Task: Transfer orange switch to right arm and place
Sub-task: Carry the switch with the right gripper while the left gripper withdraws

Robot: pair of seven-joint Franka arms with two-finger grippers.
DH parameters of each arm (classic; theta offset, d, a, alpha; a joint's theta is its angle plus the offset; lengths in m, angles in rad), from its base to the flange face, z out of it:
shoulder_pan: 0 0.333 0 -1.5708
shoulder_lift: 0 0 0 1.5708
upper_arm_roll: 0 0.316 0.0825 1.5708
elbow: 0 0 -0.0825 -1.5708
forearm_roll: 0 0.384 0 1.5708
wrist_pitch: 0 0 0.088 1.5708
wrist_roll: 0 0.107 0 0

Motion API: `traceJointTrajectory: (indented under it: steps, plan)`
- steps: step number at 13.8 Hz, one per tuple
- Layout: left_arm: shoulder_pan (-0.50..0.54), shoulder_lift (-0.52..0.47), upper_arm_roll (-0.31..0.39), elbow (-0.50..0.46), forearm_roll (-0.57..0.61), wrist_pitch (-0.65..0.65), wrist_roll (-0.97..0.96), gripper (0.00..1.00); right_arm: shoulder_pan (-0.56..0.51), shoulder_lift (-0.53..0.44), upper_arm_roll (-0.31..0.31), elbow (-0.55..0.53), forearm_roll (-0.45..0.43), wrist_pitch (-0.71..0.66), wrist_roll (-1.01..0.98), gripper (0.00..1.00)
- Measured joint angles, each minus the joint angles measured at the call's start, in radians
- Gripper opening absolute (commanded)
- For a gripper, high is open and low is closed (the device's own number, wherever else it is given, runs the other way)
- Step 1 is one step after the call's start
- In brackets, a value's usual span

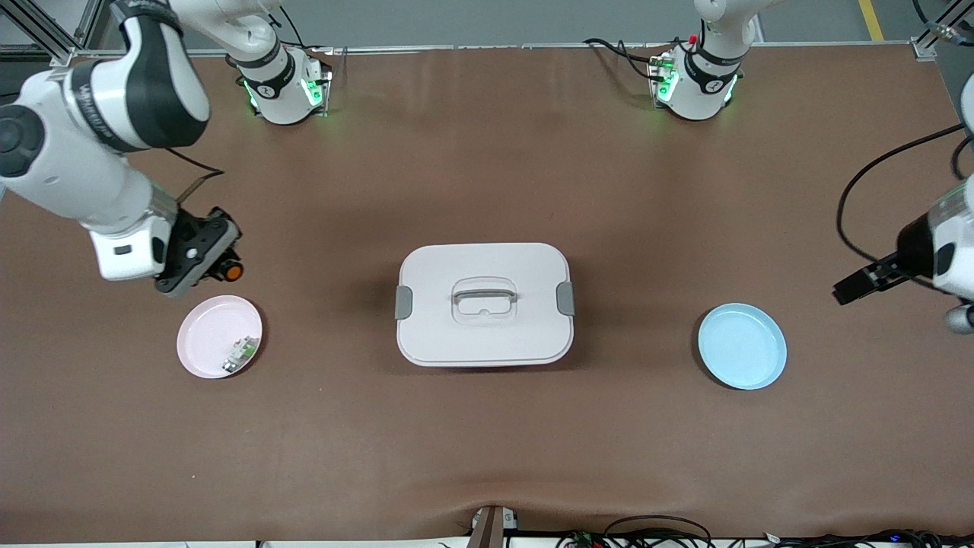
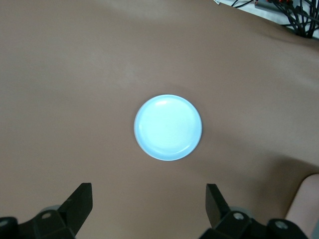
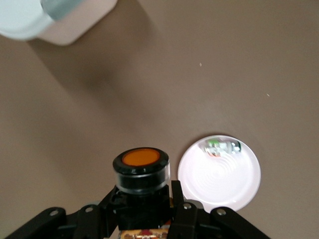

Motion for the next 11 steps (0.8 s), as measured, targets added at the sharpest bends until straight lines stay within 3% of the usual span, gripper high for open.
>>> traceJointTrajectory:
  steps: [4, 6, 9, 11]
  plan:
    - [0.007, -0.065, 0.023, -0.003, -0.032, -0.036, 0.12, 1.0, -0.105, 0.0, 0.0, -0.019, -0.054, 0.008, -0.162, 0.0]
    - [-0.058, -0.114, 0.111, -0.025, -0.078, -0.046, 0.182, 1.0, -0.145, 0.005, 0.0, -0.026, -0.061, 0.048, -0.251, 0.0]
    - [-0.2, -0.192, 0.305, -0.087, -0.182, -0.05, 0.245, 1.0, -0.18, 0.039, 0.001, -0.04, -0.067, 0.116, -0.319, 0.0]
    - [-0.266, -0.239, 0.38, -0.132, -0.203, -0.051, 0.261, 1.0, -0.191, 0.081, 0.001, -0.043, -0.068, 0.155, -0.325, 0.0]
